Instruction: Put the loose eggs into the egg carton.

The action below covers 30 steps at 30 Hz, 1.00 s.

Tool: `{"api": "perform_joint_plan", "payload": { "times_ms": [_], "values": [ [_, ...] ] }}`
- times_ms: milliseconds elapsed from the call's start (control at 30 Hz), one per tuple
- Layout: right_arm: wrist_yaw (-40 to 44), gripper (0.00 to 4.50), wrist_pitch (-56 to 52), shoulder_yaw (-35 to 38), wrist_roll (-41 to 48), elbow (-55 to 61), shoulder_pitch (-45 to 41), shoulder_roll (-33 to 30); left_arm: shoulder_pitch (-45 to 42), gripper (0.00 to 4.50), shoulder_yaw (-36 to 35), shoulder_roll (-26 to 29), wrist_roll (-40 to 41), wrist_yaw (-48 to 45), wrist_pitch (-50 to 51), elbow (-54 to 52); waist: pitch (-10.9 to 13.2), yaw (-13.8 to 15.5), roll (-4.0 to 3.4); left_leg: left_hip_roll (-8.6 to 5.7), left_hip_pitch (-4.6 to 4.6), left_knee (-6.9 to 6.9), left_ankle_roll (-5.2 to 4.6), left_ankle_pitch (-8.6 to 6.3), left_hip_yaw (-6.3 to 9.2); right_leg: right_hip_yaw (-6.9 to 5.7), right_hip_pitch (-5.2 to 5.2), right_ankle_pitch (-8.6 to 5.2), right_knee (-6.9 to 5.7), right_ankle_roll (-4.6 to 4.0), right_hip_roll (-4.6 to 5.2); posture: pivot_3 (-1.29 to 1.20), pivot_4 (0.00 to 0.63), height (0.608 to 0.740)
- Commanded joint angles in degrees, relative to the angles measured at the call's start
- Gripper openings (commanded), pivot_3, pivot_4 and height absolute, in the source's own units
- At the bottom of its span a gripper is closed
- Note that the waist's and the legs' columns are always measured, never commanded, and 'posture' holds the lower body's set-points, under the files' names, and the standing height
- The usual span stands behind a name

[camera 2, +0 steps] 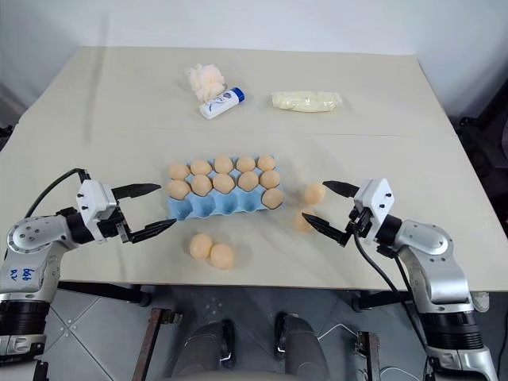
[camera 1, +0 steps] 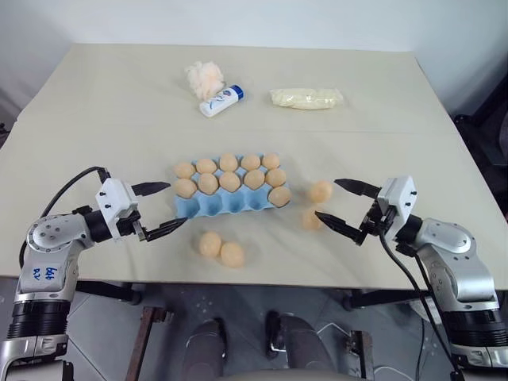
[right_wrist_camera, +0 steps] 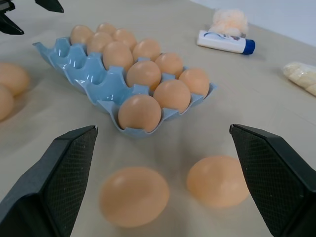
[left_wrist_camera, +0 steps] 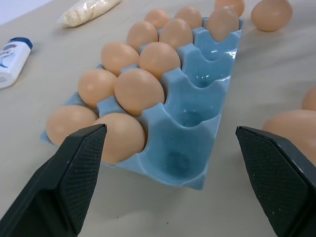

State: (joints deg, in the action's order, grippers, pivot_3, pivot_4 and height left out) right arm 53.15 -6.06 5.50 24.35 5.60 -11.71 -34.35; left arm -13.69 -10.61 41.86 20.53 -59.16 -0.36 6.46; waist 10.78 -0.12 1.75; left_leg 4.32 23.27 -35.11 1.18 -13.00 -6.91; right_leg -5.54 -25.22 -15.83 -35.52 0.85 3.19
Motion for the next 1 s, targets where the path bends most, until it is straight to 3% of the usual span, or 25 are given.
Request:
{"api": "perform_joint_plan", "payload": {
  "times_ms": [33, 233, 500, 900, 1000],
  "values": [
    [-0.2, 4.5, 1.6, 0.9, 0.0, 0.2, 0.2, 0.5, -0.2, 4.46, -0.4, 0.0, 1.1, -0.6, -0.1, -1.4, 0.0, 0.0, 0.0, 0.0, 0.0, 0.0, 0.0, 0.0, 0.0, 0.0, 0.0, 0.0, 0.0, 0.0, 0.0, 0.0, 0.15, 0.74],
    [-0.7, 4.5, -1.6, 0.2, -0.9, -4.0, -3.8, 0.2, 0.7, 4.46, -0.5, 1.0, 3.1, -1.8, 6.2, -3.7, 0.0, -0.1, 0.0, 0.01, -0.02, -0.03, 0.0, 0.0, -0.08, 0.11, -0.04, 0.0, -0.09, 0.0, -0.01, 0.0, 0.15, 0.74],
    [4.3, 4.5, 0.3, -3.8, -5.8, -26.1, -19.7, 1.7, 2.8, 4.46, 1.2, 0.6, 3.8, -6.3, 5.2, -9.8, 0.0, -0.2, 0.0, 0.07, -0.05, -0.09, -0.04, 0.03, -0.31, 0.35, -0.16, 0.01, -0.21, -0.03, -0.12, 0.0, 0.15, 0.74],
    [7.5, 4.5, 7.0, -6.0, -11.1, -44.7, -29.2, 6.1, 4.2, 4.46, 1.6, 0.1, 3.8, -5.8, 5.5, -12.3, 0.0, -0.9, 0.0, 0.21, -0.09, -0.19, 0.01, 0.0, -0.46, 0.61, -0.26, 0.06, -0.44, -0.05, -0.32, 0.0, 0.15, 0.74],
    [8.0, 3.87, 8.5, -5.3, -11.0, -46.8, -30.6, 7.0, 3.7, 4.5, 1.6, -0.1, 3.5, -5.4, 5.1, -11.7, 0.0, -1.5, 0.0, 0.27, -0.1, -0.23, 0.02, 0.0, -0.48, 0.75, -0.25, 0.08, -0.44, -0.05, -0.44, 0.0, 0.15, 0.74]
  ]
}}
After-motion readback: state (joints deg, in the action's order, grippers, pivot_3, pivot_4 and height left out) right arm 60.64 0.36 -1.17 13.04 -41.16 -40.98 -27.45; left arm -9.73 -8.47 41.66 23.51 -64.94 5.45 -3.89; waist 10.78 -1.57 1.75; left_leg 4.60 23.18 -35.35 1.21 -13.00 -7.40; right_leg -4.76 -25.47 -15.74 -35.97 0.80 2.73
